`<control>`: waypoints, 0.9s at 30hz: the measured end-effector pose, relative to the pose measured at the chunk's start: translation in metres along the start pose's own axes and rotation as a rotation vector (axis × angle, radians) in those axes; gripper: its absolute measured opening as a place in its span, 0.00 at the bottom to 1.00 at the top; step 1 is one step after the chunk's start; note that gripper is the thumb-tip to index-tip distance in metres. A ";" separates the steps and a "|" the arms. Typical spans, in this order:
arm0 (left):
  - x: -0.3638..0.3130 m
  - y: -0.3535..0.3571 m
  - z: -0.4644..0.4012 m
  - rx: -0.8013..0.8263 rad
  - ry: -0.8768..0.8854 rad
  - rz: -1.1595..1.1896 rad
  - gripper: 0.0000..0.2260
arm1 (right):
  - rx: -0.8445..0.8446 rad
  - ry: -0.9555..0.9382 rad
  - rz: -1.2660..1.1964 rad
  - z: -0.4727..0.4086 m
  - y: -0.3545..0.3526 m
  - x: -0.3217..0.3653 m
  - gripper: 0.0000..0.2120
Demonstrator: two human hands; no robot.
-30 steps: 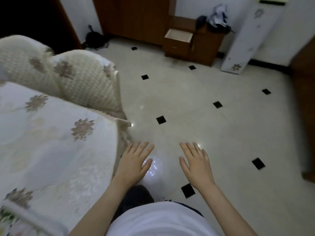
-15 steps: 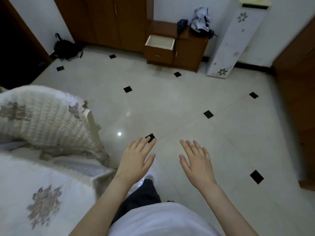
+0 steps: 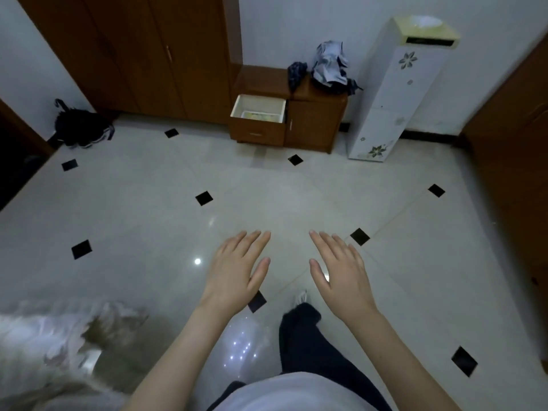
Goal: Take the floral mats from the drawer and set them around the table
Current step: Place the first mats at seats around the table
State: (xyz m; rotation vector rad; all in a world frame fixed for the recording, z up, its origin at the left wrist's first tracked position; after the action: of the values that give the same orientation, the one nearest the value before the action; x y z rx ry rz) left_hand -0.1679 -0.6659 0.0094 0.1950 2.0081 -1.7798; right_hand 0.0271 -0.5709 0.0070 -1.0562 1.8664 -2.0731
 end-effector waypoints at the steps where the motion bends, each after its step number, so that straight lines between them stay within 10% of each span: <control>1: 0.003 0.006 -0.020 0.005 -0.007 -0.005 0.24 | 0.004 0.007 -0.011 -0.020 0.002 -0.010 0.26; 27: 0.160 -0.015 -0.480 0.001 -0.154 -0.085 0.24 | 0.084 -0.084 0.015 -0.542 0.017 -0.063 0.26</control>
State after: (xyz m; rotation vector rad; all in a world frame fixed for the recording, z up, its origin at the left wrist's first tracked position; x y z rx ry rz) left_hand -0.4283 -0.2324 -0.0104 -0.0271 1.9324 -1.7892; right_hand -0.2512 -0.1015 -0.0183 -1.0886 1.7274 -2.0459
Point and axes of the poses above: each hand's wrist, its own z-axis away from the middle knuckle, its own y-axis out of the palm, x = y × z, the point moved 2 cm from there along -z, towards the middle knuckle, and after that the axes turned 2 degrees about z, right-handed, at the moved point
